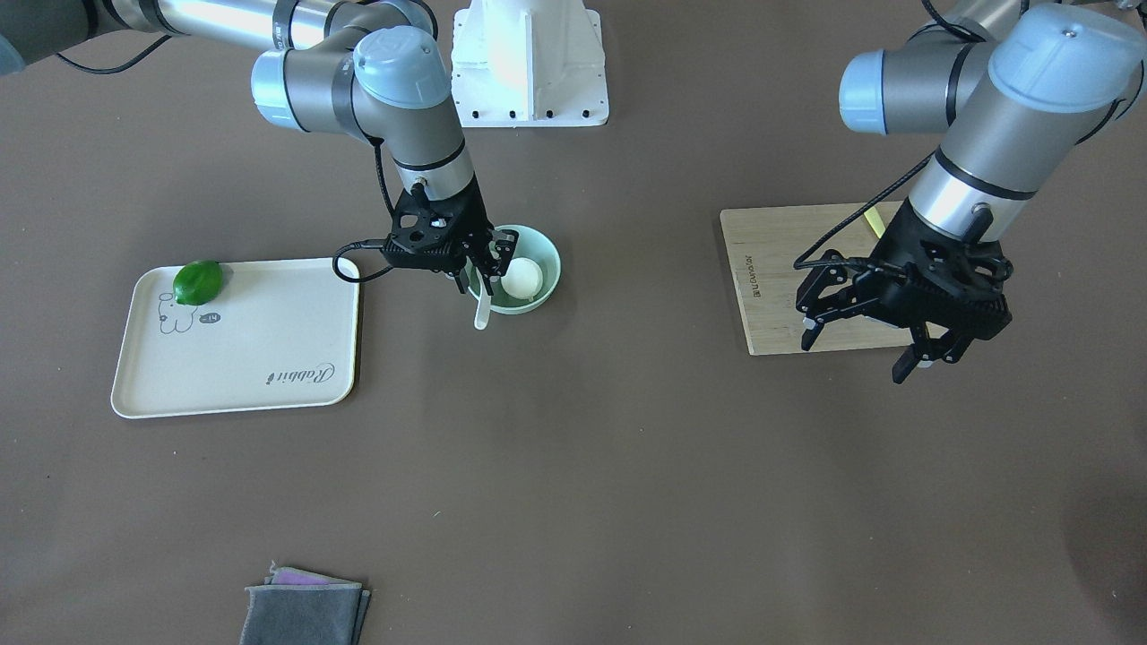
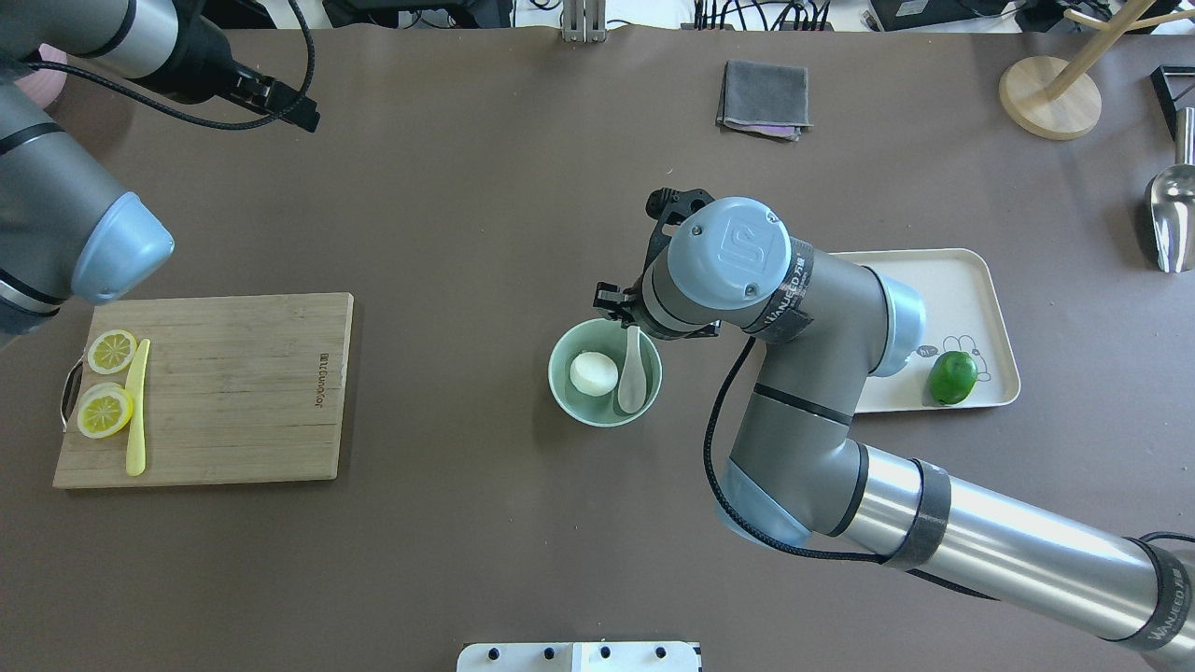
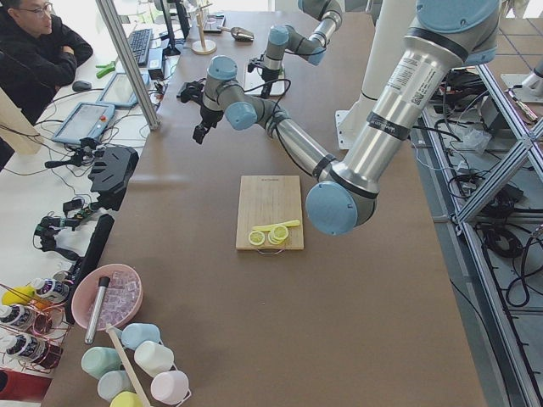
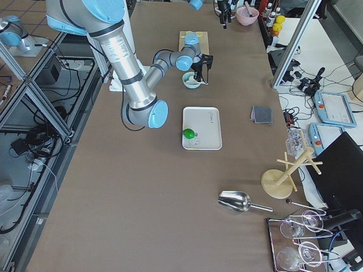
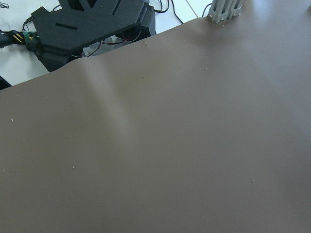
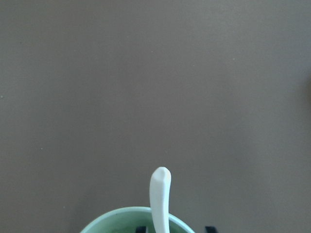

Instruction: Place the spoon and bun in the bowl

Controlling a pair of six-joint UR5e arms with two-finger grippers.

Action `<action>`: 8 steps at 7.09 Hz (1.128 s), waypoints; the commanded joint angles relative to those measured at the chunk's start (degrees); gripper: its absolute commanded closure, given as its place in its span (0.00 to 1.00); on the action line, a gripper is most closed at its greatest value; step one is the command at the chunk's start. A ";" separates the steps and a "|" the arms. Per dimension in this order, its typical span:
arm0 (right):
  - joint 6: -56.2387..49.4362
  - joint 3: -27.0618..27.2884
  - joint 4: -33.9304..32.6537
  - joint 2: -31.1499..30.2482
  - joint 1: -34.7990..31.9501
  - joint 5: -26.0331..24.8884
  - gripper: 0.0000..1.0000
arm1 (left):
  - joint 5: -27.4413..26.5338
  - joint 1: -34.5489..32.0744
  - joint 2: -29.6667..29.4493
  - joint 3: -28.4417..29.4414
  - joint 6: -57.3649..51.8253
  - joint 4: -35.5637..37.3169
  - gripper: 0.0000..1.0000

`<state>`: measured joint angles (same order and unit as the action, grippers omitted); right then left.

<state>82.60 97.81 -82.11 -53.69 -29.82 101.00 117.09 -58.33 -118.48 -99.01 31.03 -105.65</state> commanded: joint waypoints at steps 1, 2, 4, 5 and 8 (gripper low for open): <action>-0.69 4.57 -4.71 -0.71 -0.59 0.17 0.00 | 0.07 -0.47 0.00 -0.12 0.00 0.00 0.02; -0.78 4.67 -5.07 -0.71 -3.38 2.86 0.00 | 0.07 -0.65 0.00 -0.04 -0.09 0.09 0.02; -7.41 4.76 -8.74 -0.80 -11.02 10.07 0.00 | 1.99 -3.79 0.00 -0.04 -3.32 0.61 0.02; -14.59 4.76 -11.90 -1.84 -15.31 12.19 0.00 | 3.05 -5.90 3.22 0.14 -6.82 -0.08 0.02; -44.18 4.15 -12.11 -8.69 -27.47 18.28 0.00 | 0.27 -8.29 10.45 -0.48 -9.75 -6.99 0.02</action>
<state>50.79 102.21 -94.30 -59.55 -53.62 118.36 119.03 -65.55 -110.21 -99.56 22.24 -109.14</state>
